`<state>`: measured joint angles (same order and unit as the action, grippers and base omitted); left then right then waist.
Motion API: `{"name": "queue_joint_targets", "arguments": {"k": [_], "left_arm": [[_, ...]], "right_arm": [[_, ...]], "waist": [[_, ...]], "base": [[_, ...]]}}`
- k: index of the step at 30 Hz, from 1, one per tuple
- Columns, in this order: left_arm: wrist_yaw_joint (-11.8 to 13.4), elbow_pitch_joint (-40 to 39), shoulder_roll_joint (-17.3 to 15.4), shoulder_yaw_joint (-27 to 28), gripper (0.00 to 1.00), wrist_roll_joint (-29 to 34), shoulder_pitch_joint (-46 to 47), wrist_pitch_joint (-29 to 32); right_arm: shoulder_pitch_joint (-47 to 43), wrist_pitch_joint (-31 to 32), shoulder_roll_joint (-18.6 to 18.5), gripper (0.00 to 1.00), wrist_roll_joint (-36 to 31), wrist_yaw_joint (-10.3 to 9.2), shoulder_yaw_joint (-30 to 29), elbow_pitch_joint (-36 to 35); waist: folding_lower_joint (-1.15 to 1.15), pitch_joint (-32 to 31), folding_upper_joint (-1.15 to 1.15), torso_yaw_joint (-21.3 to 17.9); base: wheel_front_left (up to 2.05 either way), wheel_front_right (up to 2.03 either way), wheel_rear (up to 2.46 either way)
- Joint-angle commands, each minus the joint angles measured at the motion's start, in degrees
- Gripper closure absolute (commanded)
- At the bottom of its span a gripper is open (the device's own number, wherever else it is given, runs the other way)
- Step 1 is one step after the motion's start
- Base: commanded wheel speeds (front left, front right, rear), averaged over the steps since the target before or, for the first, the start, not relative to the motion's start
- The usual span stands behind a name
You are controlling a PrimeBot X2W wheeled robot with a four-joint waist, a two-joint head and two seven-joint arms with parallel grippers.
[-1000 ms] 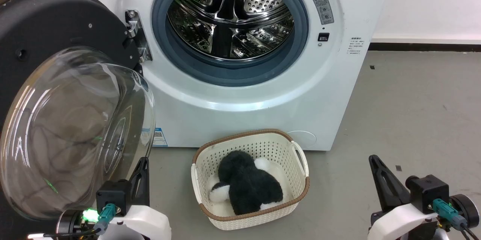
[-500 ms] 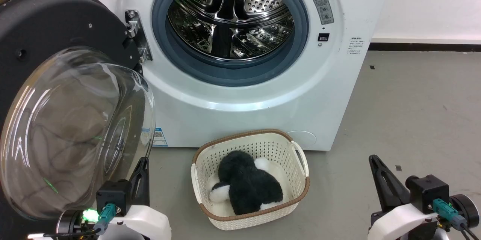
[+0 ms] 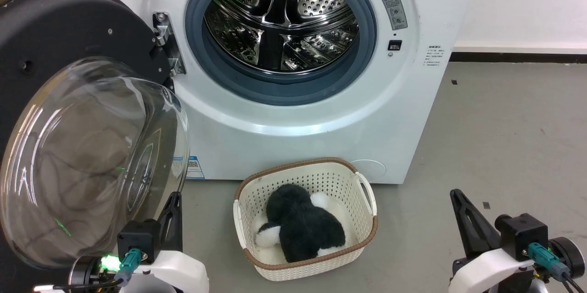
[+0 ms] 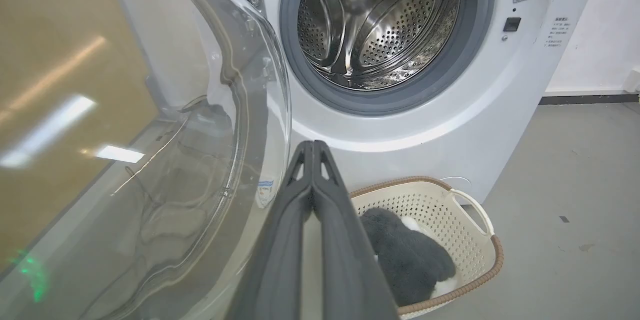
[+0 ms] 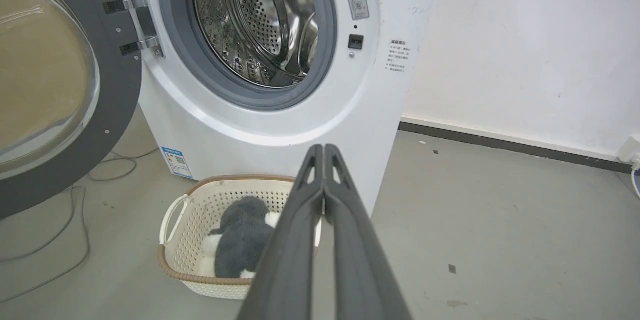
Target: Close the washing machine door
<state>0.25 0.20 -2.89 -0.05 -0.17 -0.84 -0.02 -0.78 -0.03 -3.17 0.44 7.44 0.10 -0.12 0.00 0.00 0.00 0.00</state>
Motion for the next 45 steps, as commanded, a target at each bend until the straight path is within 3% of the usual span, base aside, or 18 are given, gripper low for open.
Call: {"name": "queue_joint_targets", "arguments": {"k": [1, 2, 22, 45], "left_arm": [[0.0, 0.0, 0.0, 0.0, 1.00, 0.0, 0.0, 0.0], [0.0, 0.0, 0.0, 0.0, 0.00, 0.0, 0.0, 0.0], [0.9, 0.6, 0.0, -1.6, 0.00, -1.1, -0.1, -2.1], [1.7, 1.0, 0.0, -2.9, 0.00, -2.2, -0.7, -4.8]], "right_arm": [[0.0, 0.0, 0.0, 1.00, 0.0, 0.00, 0.0, 0.0], [0.0, 0.0, 0.0, 0.00, 0.0, 0.00, 0.0, 0.0], [-0.6, -2.1, 0.0, 0.00, 1.2, 0.01, -0.4, 0.3], [-1.3, -4.8, -0.2, 0.00, 2.3, 0.01, 0.8, 0.9]], "waist": [[0.00, 0.0, 0.00, 0.0], [0.00, 0.0, 0.00, 0.0], [0.00, 0.0, 0.00, 0.8], [0.00, -0.3, 0.00, 5.4]], "base": [[0.00, 0.00, 0.00], [0.00, 0.00, 0.00], [0.00, 0.00, 0.00], [0.00, 0.00, 0.00]]}}
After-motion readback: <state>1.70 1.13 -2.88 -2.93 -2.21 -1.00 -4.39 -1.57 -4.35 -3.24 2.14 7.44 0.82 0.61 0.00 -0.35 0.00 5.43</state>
